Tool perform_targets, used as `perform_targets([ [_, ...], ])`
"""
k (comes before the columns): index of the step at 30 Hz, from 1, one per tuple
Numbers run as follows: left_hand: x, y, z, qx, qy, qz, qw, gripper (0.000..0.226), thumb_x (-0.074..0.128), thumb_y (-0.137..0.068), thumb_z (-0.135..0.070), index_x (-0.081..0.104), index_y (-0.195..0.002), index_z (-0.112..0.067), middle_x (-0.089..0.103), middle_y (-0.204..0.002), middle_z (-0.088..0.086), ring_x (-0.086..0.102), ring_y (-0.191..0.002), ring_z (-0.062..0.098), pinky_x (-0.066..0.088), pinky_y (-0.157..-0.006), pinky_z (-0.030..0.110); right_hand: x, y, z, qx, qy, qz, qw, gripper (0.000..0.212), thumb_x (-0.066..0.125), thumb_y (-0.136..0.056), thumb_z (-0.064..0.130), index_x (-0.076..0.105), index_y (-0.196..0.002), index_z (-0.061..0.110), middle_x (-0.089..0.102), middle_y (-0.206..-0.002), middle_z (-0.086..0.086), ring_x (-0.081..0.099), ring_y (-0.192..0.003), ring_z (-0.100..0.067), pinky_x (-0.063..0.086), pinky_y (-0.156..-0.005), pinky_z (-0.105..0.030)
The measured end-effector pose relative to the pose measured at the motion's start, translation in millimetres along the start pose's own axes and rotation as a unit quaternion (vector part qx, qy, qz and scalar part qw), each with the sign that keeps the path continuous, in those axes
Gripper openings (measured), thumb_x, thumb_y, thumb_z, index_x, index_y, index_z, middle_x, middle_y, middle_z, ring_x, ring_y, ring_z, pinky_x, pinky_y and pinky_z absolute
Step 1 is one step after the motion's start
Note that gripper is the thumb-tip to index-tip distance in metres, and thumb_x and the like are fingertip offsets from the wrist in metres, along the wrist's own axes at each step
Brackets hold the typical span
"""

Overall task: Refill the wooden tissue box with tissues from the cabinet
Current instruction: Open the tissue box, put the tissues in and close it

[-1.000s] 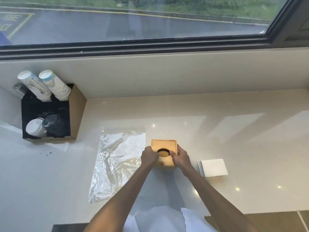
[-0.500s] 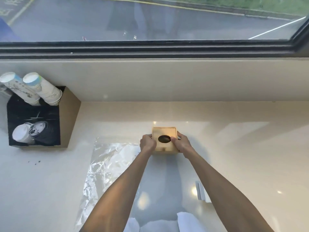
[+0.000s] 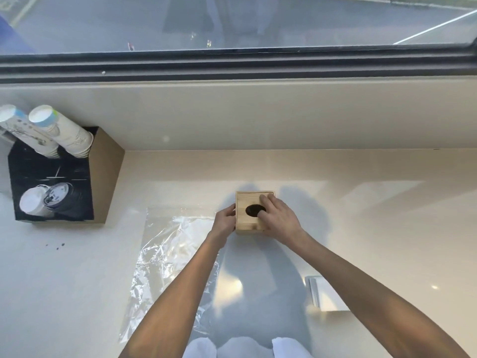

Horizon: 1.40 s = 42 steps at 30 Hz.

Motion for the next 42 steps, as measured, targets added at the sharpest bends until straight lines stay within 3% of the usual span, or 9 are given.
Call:
perform_targets([
  [3,-2.0,-6.2,3.0,0.01,-0.005,-0.009,1.0,0.049,0.041,-0.09,0.003,0.07,-0.11,-0.031,0.074,-0.101,-0.002,0.064,-0.085,0.016,0.052,-0.076,0.026,-26.7,-15.6,-7.3,-0.023,-0.087,0.089,0.992,0.044,0.07,-0.076,0.054,0.069,-0.11,0.026,0.053,-0.133,-0.005,0.052,-0.123,-0.027,0.048,-0.094,-0.037],
  [6,-9.8,-12.0,2.8,0.007,-0.01,-0.051,0.999,0.048,0.041,-0.092,0.001,0.063,-0.119,-0.032,0.072,-0.095,-0.003,0.063,-0.081,0.013,0.051,-0.07,0.018,-57.9,-27.7,-38.2,0.027,-0.369,0.221,0.902,0.046,0.067,-0.085,0.051,0.065,-0.126,0.031,0.064,-0.123,0.009,0.059,-0.111,-0.013,0.046,-0.09,-0.029],
  [11,-12.9,-19.5,19.5,-0.033,-0.026,-0.031,0.999,0.056,0.044,-0.089,-0.004,0.046,-0.143,-0.016,0.067,-0.103,0.011,0.06,-0.084,0.022,0.052,-0.096,0.041,-60.6,-45.6,-78.1,0.208,-0.658,0.016,0.724,0.039,0.06,-0.095,0.042,0.06,-0.125,0.017,0.06,-0.112,-0.003,0.062,-0.087,-0.015,0.056,-0.08,-0.032],
  [19,-19.0,45.3,23.7,0.034,0.112,-0.34,0.933,0.031,0.037,-0.086,-0.002,0.055,-0.096,-0.026,0.067,-0.094,0.002,0.062,-0.093,0.025,0.05,-0.092,0.041,-53.8,45.3,-122.2,0.24,-0.666,-0.068,0.703,0.046,0.059,-0.098,0.021,0.048,-0.143,0.017,0.062,-0.128,-0.004,0.061,-0.114,-0.02,0.048,-0.095,-0.039],
  [24,86.3,80.3,74.5,-0.01,0.011,-0.08,0.997,0.013,0.054,-0.092,-0.009,0.056,-0.103,-0.014,0.06,-0.094,0.011,0.055,-0.074,0.02,0.049,-0.071,0.03,41.4,214.4,-157.7,0.414,-0.568,-0.05,0.709,0.03,0.063,-0.093,0.02,0.066,-0.12,0.007,0.068,-0.104,-0.007,0.061,-0.09,-0.021,0.045,-0.081,-0.032],
  [27,157.1,91.8,119.7,-0.129,-0.059,0.092,0.986,0.052,0.064,-0.091,-0.039,0.042,-0.131,-0.014,0.053,-0.117,0.01,0.054,-0.091,0.018,0.047,-0.077,0.028,102.9,274.8,-139.9,0.449,-0.608,0.061,0.651,0.032,0.068,-0.089,0.041,0.066,-0.105,0.013,0.056,-0.09,-0.007,0.052,-0.076,-0.02,0.044,-0.073,-0.03],
  [31,204.6,89.6,147.2,-0.179,-0.072,0.1,0.976,0.062,0.071,-0.086,-0.037,0.034,-0.131,-0.017,0.056,-0.103,0.002,0.053,-0.076,0.014,0.043,-0.059,0.023,135.7,287.2,-110.8,0.434,-0.685,0.1,0.577,0.044,0.072,-0.087,0.036,0.067,-0.114,0.002,0.06,-0.089,-0.01,0.052,-0.078,-0.023,0.043,-0.066,-0.028],
  [39,221.8,76.7,148.2,-0.146,-0.009,0.033,0.989,0.052,0.069,-0.077,0.015,0.05,-0.126,0.007,0.063,-0.12,0.024,0.065,-0.081,0.021,0.053,-0.052,0.022,133.9,274.3,-119.0,0.341,-0.744,0.088,0.569,0.038,0.066,-0.087,-0.004,0.062,-0.124,0.001,0.073,-0.106,-0.01,0.07,-0.094,-0.026,0.056,-0.086,-0.036],
  [42,227.7,79.3,141.5,-0.081,-0.091,0.079,0.989,0.056,0.073,-0.07,0.01,0.054,-0.122,0.001,0.061,-0.105,0.018,0.063,-0.077,0.018,0.053,-0.062,0.025,125.9,280.2,-130.8,0.289,-0.719,0.068,0.628,0.052,0.07,-0.08,-0.006,0.055,-0.128,0.008,0.065,-0.121,-0.01,0.065,-0.107,-0.025,0.056,-0.088,-0.038],
])
Point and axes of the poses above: each hand's wrist, its own y-axis away from the middle knuckle, its own x-axis out of the palm, z = x × y, the point moved 6 cm from there along -y, towards the middle knuckle
